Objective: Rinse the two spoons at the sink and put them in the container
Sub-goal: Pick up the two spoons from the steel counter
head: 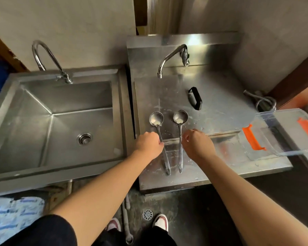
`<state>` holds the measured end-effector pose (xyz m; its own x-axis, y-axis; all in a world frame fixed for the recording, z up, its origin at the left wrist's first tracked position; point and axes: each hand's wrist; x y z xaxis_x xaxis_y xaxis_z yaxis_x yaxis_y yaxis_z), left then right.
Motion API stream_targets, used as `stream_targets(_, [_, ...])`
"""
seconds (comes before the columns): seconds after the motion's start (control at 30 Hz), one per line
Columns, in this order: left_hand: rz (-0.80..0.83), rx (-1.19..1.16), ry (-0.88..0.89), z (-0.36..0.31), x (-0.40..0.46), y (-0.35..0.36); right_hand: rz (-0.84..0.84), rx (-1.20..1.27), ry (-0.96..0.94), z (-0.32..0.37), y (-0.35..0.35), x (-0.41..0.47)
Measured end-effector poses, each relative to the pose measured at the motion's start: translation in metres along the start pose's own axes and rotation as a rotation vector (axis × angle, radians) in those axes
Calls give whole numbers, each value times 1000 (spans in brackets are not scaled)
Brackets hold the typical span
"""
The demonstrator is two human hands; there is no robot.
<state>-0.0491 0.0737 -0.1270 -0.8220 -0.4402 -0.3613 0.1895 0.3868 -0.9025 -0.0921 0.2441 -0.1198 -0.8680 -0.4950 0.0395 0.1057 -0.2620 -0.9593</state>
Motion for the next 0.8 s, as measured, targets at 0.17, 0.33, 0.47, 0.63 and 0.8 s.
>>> stream_targets(0.17, [49, -118, -146, -2, 15, 22, 51, 115, 226, -3, 28, 9])
stream_targets(0.33, [131, -405, -317, -3, 22, 38, 87, 303, 449, -5, 36, 14])
stream_targets(0.47, [233, -640, -405, -6, 24, 41, 57, 569, 623, -7, 42, 19])
stream_targets(0.63, [258, -760, -457, -6, 29, 50, 7, 827, 762, -10, 52, 23])
stream_targets(0.8, [298, -853, -493, -9, 30, 54, 27, 937, 821, -14, 56, 26])
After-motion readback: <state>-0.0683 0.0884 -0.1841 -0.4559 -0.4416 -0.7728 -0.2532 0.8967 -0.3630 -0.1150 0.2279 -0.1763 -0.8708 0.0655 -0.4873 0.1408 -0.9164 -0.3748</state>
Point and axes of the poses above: each hand's wrist, its own x-axis towards the middle knuckle, its own y-axis out of the palm, z = x × y, and after that the axes turned 14 degrees about -y, right-handed
